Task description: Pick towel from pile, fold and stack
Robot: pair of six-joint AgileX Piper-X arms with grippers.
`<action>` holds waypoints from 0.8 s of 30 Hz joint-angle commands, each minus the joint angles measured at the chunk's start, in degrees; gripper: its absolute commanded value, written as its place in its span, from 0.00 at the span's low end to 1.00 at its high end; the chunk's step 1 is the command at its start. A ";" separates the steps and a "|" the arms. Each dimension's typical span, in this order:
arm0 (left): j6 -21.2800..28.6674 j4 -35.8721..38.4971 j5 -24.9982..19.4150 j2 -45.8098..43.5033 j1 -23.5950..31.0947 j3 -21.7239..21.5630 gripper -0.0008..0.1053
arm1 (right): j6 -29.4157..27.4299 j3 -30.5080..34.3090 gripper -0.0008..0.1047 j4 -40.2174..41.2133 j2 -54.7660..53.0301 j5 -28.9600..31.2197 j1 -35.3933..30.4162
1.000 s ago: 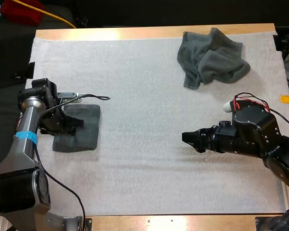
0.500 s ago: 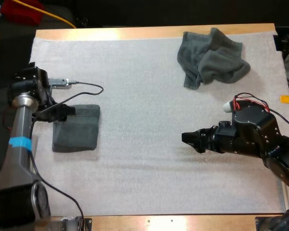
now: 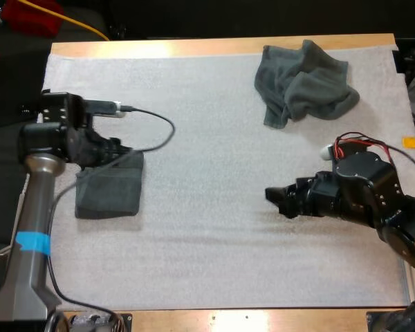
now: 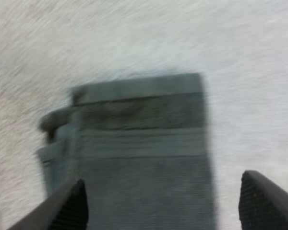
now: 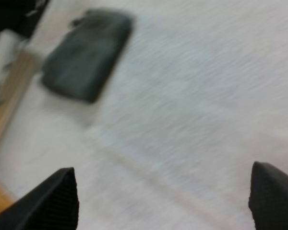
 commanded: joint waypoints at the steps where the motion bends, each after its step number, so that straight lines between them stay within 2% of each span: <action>1: -1.67 0.35 0.20 -1.22 -1.38 -0.36 0.60 | -1.04 0.02 0.68 0.93 -0.37 1.91 -1.20; 4: -2.71 0.35 0.22 -2.52 -3.84 -0.36 0.60 | -2.40 0.02 0.68 3.53 -0.37 1.91 -5.40; 8: -3.06 1.30 0.01 -4.57 -6.27 -0.36 0.60 | -8.14 0.02 0.68 7.34 -0.37 1.91 -13.08; 14: -3.21 2.79 -1.23 -8.11 -6.96 -0.36 0.60 | -13.68 0.02 0.68 8.77 -0.37 1.91 -23.54; 18: -2.20 3.84 -2.99 -10.76 -6.96 -0.36 0.60 | -14.86 0.02 0.68 8.77 -0.37 1.91 -28.61; 24: -1.47 5.79 -3.26 -14.92 -6.96 -0.36 0.60 | -16.93 0.02 0.68 9.10 -0.37 2.43 -36.39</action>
